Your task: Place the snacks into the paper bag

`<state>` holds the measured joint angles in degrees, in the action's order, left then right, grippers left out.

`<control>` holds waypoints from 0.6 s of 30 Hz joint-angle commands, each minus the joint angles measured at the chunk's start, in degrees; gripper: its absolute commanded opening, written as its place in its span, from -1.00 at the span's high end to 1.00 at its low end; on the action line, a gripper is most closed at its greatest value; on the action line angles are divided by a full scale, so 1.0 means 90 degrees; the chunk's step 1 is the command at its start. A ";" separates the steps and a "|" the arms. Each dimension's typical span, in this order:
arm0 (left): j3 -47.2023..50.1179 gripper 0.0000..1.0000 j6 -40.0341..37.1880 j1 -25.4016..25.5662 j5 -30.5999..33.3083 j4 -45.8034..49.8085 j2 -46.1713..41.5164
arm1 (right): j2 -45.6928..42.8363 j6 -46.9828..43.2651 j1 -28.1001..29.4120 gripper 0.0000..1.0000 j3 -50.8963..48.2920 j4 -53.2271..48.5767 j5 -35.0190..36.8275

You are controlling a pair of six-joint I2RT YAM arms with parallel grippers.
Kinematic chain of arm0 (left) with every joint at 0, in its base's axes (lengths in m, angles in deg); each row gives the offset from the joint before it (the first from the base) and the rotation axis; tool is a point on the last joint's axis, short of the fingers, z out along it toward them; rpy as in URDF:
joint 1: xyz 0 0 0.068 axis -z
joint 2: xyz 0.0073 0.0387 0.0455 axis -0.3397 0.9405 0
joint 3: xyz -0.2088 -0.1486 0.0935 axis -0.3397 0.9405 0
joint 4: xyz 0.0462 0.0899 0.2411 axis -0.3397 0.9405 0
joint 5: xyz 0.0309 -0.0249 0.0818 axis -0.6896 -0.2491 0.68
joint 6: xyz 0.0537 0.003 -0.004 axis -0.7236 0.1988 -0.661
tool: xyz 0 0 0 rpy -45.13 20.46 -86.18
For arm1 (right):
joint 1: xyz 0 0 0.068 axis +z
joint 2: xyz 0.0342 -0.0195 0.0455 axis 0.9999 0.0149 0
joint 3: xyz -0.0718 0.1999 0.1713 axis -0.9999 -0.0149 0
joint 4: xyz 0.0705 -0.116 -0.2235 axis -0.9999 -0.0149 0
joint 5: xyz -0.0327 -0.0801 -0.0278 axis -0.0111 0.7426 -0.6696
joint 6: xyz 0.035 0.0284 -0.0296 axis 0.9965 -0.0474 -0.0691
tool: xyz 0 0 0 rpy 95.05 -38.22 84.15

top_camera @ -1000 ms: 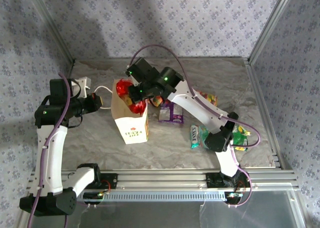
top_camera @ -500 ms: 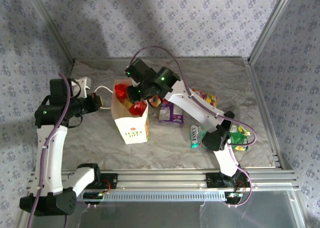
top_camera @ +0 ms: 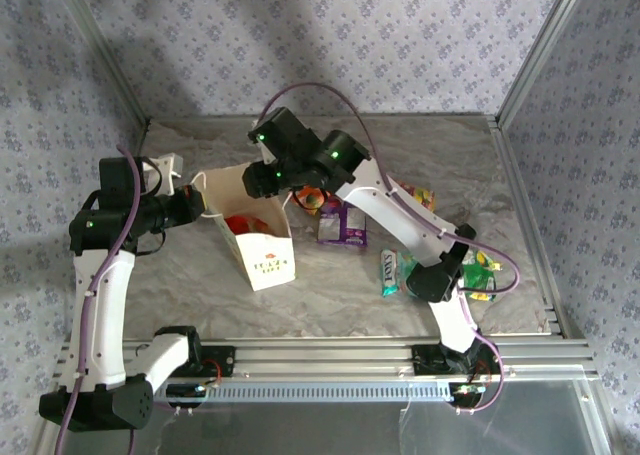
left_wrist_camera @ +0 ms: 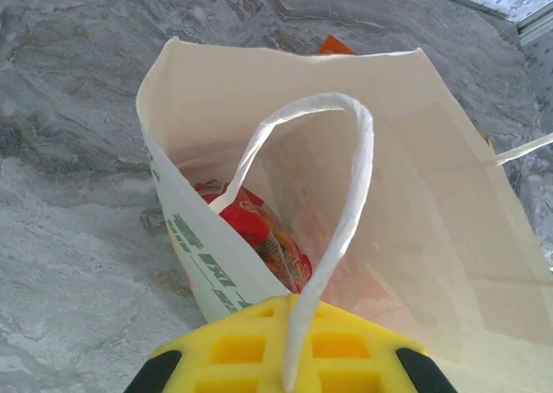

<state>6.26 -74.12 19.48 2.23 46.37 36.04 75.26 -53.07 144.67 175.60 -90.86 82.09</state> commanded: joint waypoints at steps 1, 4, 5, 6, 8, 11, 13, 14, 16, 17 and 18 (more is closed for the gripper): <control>-0.0006 0.94 0.0065 -0.0039 -0.0177 -0.0065 -0.0029 | -0.0661 -0.0186 -0.0006 0.18 0.0077 0.0052 0.0025; -0.0054 0.93 0.0066 -0.0040 -0.0097 -0.0016 0.0024 | -0.1068 -0.0318 -0.0015 0.08 -0.0185 0.0216 0.0147; -0.0076 0.93 0.0065 -0.0040 -0.0071 0.0001 0.0053 | -0.1229 -0.0364 -0.0035 0.03 -0.0312 0.0291 0.0149; -0.0117 0.92 0.0075 -0.0045 -0.0065 0.0023 0.0085 | -0.1385 -0.0406 -0.0067 -0.03 -0.0449 0.0357 0.0156; -0.0169 0.92 0.0077 -0.0038 -0.0014 0.0059 0.0146 | -0.1667 -0.0424 -0.0163 -0.10 -0.0724 0.0466 0.0165; -0.0364 0.89 0.0032 -0.0041 0.0087 0.0173 0.0246 | -0.2183 -0.0431 -0.0404 -0.15 -0.1362 0.0680 0.0272; -0.0525 0.85 0.0008 -0.0044 0.0154 0.0309 0.0334 | -0.2575 -0.0392 -0.0642 -0.17 -0.1952 0.0920 0.0327; -0.0609 0.82 0.0011 -0.0038 0.0174 0.0385 0.0368 | -0.2804 -0.0323 -0.0786 -0.18 -0.2311 0.1084 0.0332; -0.0733 0.72 0.0075 -0.0045 0.0171 0.0490 0.0401 | -0.3184 -0.0186 -0.1060 -0.19 -0.2972 0.1431 0.0209; -0.0768 0.65 0.0126 -0.0042 0.0168 0.0528 0.0392 | -0.3364 -0.0122 -0.1223 -0.19 -0.3294 0.1595 0.0123; -0.0799 0.59 0.0220 -0.0040 0.0161 0.0548 0.0365 | -0.3519 -0.0073 -0.1362 -0.19 -0.3547 0.1713 0.0041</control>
<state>1.69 -73.40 19.48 3.60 48.69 39.91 46.51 -55.44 134.81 148.84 -80.21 83.36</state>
